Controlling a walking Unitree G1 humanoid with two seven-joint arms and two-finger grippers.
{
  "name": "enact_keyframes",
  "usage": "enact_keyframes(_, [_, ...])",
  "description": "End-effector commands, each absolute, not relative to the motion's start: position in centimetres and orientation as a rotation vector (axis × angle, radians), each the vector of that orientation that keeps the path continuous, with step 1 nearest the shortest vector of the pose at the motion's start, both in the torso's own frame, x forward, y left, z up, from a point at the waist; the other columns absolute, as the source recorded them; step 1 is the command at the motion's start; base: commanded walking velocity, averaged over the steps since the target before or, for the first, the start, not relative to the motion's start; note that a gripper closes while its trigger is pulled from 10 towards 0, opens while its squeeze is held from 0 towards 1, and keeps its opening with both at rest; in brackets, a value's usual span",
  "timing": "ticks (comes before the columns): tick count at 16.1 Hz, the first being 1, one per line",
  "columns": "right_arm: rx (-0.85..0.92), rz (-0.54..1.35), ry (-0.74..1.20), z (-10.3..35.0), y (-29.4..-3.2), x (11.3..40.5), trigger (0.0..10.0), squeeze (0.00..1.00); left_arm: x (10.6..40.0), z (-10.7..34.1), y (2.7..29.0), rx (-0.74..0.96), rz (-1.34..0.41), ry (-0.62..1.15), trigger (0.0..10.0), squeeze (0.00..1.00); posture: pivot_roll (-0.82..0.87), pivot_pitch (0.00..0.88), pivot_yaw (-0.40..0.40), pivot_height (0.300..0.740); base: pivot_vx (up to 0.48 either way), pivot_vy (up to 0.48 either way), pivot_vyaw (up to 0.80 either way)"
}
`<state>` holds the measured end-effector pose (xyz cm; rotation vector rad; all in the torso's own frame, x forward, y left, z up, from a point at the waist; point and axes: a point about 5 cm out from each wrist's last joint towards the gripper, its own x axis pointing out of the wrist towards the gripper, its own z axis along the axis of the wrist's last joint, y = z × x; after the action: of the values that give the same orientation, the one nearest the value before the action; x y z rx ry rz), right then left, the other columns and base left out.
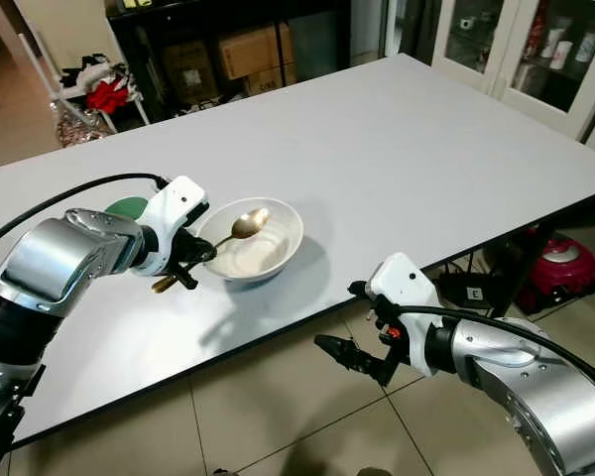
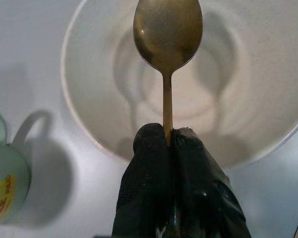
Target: Setting the table
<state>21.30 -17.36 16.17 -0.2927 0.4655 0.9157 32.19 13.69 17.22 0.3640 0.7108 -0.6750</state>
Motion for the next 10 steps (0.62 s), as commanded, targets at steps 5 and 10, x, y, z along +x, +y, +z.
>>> enact_keyframes(5, [-0.306,0.944,0.428,16.84,-16.85,20.99,10.0,0.00,32.77,17.30,13.87,0.389,-0.673,0.712,10.0,0.55,-0.15,0.000,0.169,0.740,0.000,0.000,0.00])
enact_keyframes(10, [-0.309,0.946,0.428,16.83,-16.89,21.11,10.0,0.00,32.75,17.22,13.83,0.392,-0.682,0.715,10.0,0.58,-0.15,0.000,0.166,0.740,0.000,0.000,0.00])
